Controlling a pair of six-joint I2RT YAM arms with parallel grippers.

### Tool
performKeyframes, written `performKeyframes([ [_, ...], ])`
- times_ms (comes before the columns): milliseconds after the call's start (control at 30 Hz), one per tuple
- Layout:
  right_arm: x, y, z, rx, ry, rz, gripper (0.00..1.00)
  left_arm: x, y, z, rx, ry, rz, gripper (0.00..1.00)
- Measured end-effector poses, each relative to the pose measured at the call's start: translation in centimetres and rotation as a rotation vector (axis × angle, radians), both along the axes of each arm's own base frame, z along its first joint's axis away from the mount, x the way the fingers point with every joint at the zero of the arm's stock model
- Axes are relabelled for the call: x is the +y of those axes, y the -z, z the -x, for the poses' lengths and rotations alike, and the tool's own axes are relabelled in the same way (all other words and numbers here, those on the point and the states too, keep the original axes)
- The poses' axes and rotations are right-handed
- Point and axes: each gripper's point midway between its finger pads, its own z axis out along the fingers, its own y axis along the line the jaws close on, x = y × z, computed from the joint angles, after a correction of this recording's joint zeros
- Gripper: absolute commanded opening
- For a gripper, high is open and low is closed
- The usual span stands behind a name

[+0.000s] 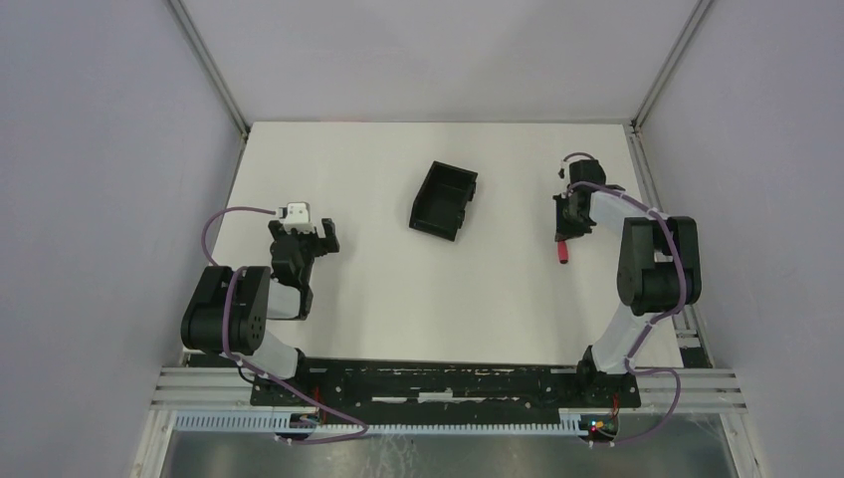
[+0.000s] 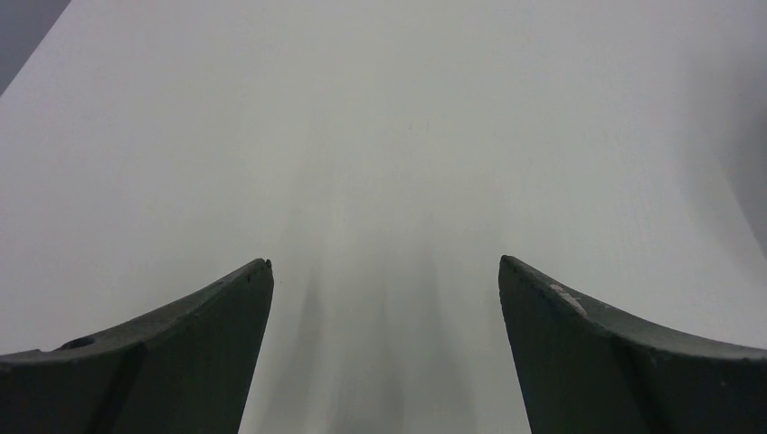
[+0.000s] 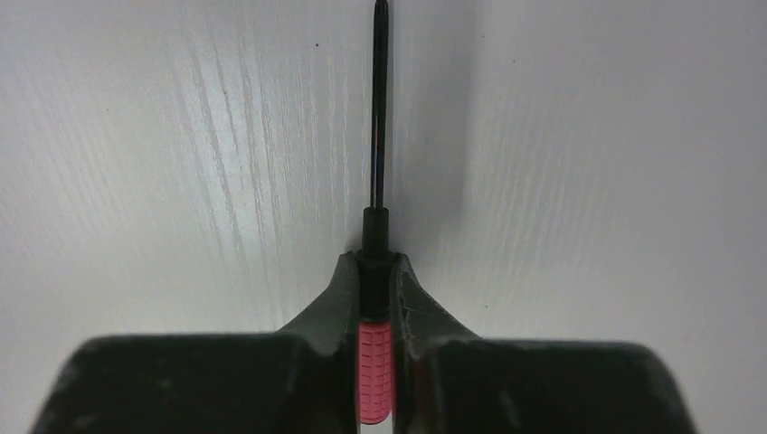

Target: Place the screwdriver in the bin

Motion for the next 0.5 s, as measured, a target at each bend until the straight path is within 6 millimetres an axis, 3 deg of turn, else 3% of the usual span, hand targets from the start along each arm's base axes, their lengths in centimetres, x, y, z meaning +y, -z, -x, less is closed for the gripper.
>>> performKeyframes([
  [200,-0.3,-1.5,0.1,0.039,-0.002,0.013,0.0,0.0,0.0,0.0,0.0,0.0,0.0,1.0],
  [300,-0.2,-5.3,-2.0,0.016,-0.023,0.014,0.0,0.0,0.0,0.0,0.0,0.0,0.0,1.0],
  [367,-0.3,-9.4,-4.7,-0.056,-0.036,0.014,0.0,0.0,0.0,0.0,0.0,0.0,0.0,1.0],
  [500,-0.7,-14.8,-7.1,-0.157,-0.042,-0.002,0.0,0.0,0.0,0.0,0.0,0.0,0.0,1.0],
])
